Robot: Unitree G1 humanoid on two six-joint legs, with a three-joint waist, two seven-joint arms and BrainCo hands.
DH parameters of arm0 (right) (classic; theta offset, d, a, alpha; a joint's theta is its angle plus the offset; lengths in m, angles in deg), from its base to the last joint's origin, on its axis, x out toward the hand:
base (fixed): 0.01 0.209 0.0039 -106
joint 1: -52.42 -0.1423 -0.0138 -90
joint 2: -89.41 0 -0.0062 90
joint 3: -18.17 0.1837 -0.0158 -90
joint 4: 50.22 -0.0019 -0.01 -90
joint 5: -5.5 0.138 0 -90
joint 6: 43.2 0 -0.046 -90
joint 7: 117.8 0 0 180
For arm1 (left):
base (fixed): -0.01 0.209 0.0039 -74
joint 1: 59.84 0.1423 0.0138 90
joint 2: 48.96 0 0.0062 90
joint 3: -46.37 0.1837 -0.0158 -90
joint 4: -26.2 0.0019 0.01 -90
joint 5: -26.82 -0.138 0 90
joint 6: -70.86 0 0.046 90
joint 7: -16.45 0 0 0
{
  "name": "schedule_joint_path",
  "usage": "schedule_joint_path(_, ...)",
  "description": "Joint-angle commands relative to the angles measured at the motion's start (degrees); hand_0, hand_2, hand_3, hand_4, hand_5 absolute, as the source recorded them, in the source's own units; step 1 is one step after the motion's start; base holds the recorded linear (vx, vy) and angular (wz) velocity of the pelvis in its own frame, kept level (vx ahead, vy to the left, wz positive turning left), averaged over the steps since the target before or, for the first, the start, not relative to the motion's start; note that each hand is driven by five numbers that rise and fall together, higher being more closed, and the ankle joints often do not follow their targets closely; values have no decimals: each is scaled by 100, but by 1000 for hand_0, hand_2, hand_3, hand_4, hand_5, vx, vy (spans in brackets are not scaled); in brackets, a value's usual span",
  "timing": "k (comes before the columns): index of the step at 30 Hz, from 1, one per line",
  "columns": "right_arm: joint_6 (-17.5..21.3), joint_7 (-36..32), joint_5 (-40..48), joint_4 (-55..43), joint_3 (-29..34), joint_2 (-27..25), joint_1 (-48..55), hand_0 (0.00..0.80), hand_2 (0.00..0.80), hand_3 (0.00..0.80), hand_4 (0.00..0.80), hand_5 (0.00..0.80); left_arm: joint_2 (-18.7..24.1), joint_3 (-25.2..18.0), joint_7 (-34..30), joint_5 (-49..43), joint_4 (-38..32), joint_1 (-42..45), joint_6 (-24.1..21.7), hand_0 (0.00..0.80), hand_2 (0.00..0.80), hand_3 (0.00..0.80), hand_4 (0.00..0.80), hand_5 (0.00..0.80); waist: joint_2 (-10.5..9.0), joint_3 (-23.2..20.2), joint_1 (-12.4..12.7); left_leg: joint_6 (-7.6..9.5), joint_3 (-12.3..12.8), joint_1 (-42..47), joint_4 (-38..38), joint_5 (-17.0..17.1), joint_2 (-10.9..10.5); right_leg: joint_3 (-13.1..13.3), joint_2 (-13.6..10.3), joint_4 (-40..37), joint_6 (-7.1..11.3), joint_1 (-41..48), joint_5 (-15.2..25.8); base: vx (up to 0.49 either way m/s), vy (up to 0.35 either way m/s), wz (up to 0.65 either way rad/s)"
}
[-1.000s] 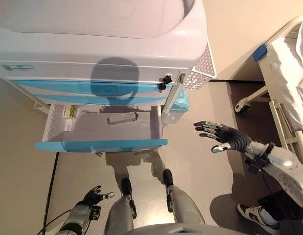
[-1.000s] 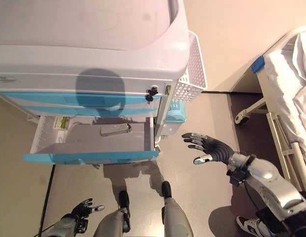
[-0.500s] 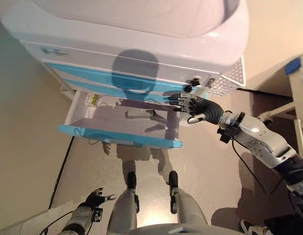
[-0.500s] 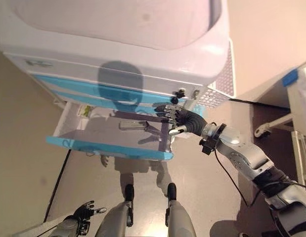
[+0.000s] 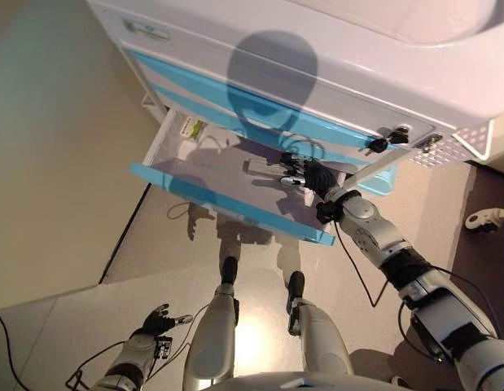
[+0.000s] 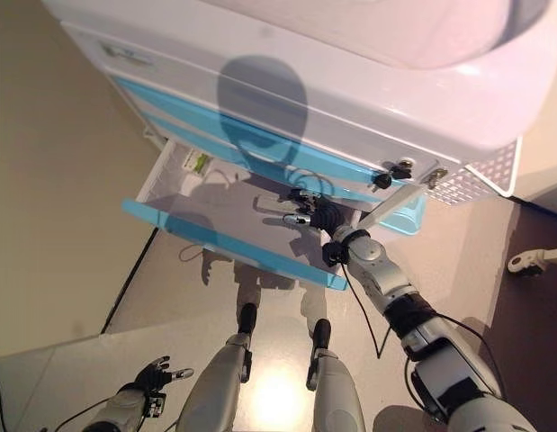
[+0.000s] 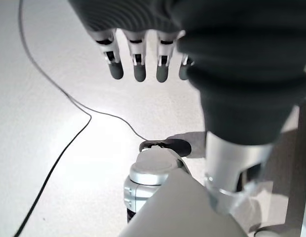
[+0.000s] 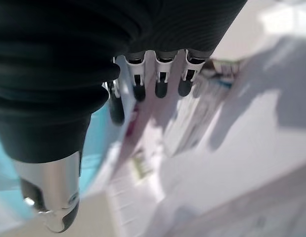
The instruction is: Open the drawer and pick up the medicine
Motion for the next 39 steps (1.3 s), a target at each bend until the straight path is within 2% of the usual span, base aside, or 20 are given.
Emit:
schedule_joint_path(1,324,180,-341,-310,189,61,-143,0,0,0,0,0,173,85,135,95,65,-13,25,0,0,0,0,0,-135,-89,20,261,263,-81,237,-196,-420,107,-5,63,-1,-176,367,6,-26,23)
schedule_joint_path(4,452,595,-1442,-339,179,85,-252,0,0,0,0,0,127,151,247,91,-14,-58,14,0,0,0,0,0,-62,25,55,247,148,-183,238,-149,-448,2,-41,185,-31,-275,303,4,-29,11)
schedule_joint_path(5,452,595,-1442,-339,179,85,-251,0,0,0,0,0,127,151,248,91,-14,-57,14,0,0,0,0,0,-62,25,54,247,147,-183,238,-149,-448,1,-42,185,-31,-275,303,0,-20,10)
schedule_joint_path(8,547,904,-2364,-513,127,-44,-287,0,0,0,0,0,90,184,354,34,-117,-110,-19,0,0,0,0,0,-14,110,57,240,66,-256,276,-143,-473,-34,-51,297,-47,-340,232,3,-28,11)
schedule_joint_path(12,548,1210,-3658,-910,-29,-233,-409,0,0,0,0,0,37,216,505,-2,-255,-181,-58,0,0,0,0,0,13,179,75,240,9,-334,338,-170,-508,-71,-75,400,-63,-393,158,5,-24,13)
schedule_joint_path(13,547,1211,-3659,-911,-29,-233,-408,0,0,0,0,0,37,216,506,-2,-255,-181,-58,0,0,0,0,0,13,179,74,240,8,-335,339,-171,-509,-72,-76,402,-63,-393,157,8,-22,4)
schedule_joint_path(14,530,1348,-4205,-1017,-139,-305,-430,0,0,0,0,0,0,259,587,-6,-325,-207,-84,0,0,0,0,0,42,208,78,234,-32,-361,351,-172,-523,-93,-89,461,-69,-415,115,4,-24,5)
schedule_joint_path(17,485,1482,-4843,-1096,-281,-365,-429,0,0,0,0,0,-32,319,668,-33,-405,-246,-99,0,0,0,0,0,86,244,77,219,-77,-389,317,-152,-543,-100,-97,497,-77,-451,85,-3,-26,10)
schedule_joint_path(20,359,1541,-5298,-1022,-414,-370,-442,0,0,0,0,0,-85,402,720,7,-507,-293,-104,0,0,0,0,0,132,272,63,199,-116,-424,291,-114,-557,-107,-102,519,-89,-491,70,-4,-15,13)
schedule_joint_path(31,74,1571,-5478,-246,-645,-8,-685,0,0,0,0,0,-211,457,748,193,-401,-356,-98,0,0,0,0,0,177,313,70,188,-138,-445,211,-63,-560,-108,-110,507,-93,-540,82,-1,-1,0)
schedule_joint_path(39,27,2297,-6505,-270,-705,-155,-782,0,0,0,0,0,-251,582,847,138,-505,-417,-183,0,0,0,0,0,262,338,81,190,-161,-449,165,-55,-585,-106,-131,502,-64,-553,88,0,0,0)
